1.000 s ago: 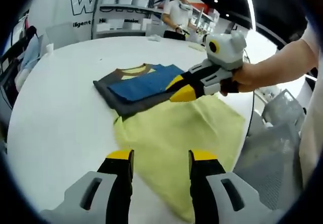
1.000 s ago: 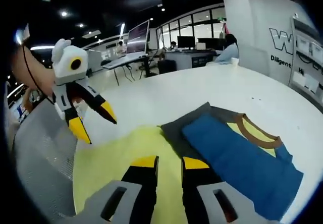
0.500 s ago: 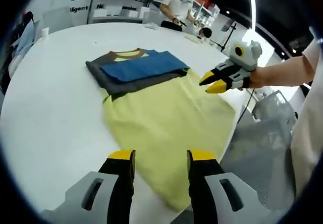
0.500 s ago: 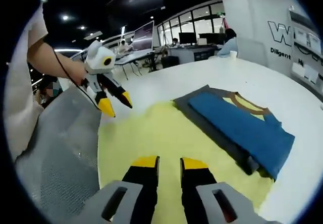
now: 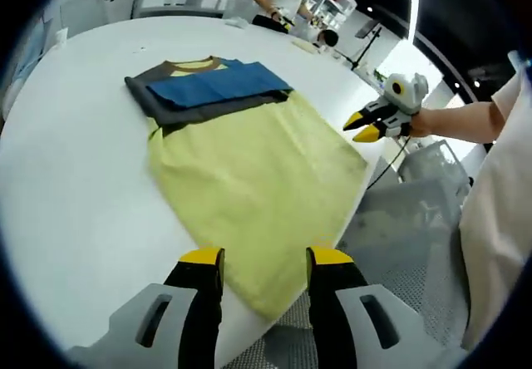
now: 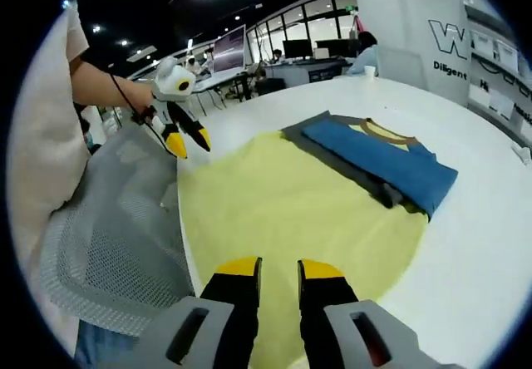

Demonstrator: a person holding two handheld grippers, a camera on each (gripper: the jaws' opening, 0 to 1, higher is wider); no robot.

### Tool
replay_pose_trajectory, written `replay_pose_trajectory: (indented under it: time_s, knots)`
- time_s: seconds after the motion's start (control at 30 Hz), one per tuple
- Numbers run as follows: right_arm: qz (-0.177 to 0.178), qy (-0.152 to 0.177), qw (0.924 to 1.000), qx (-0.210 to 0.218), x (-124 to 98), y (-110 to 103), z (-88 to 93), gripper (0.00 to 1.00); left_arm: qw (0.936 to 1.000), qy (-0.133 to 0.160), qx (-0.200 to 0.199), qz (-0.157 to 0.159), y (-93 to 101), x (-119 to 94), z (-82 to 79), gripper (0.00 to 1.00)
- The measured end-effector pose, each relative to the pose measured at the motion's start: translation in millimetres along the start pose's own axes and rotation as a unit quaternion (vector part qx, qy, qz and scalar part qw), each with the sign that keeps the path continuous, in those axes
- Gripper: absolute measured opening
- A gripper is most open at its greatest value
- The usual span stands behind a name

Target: Fold the garment on the visible template until the final outline fits inside the template.

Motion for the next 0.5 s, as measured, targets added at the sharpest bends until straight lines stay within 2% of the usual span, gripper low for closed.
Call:
replay_pose_trajectory:
  time_s: [0.27, 0.5]
  knots:
    - [0.003, -0.021, 0.9997, 0.015, -20.2, -3.9, 20.9, 0.11, 0.9997, -0.023, -0.002, 0.007, 0.1, -1.9, 9.2, 0.38]
    - [0.001, -0.038, 0.999, 0.025, -28.3, -5.4, 33.5, 0.11, 0.9989, -0.045, -0.009, 0.013, -0.3, -0.4, 18.7, 0.34]
Point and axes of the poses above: the point that each gripper's makers call its tool centre point, and the gripper's own axes: x roughly forward along the fingers, y roughly to its right, z roughly out of its underside, the point moved 8 cm from there along -x, roughly backward along the fingers, and after that the axes turned 4 degrees about -x, right-handed, at the moved point
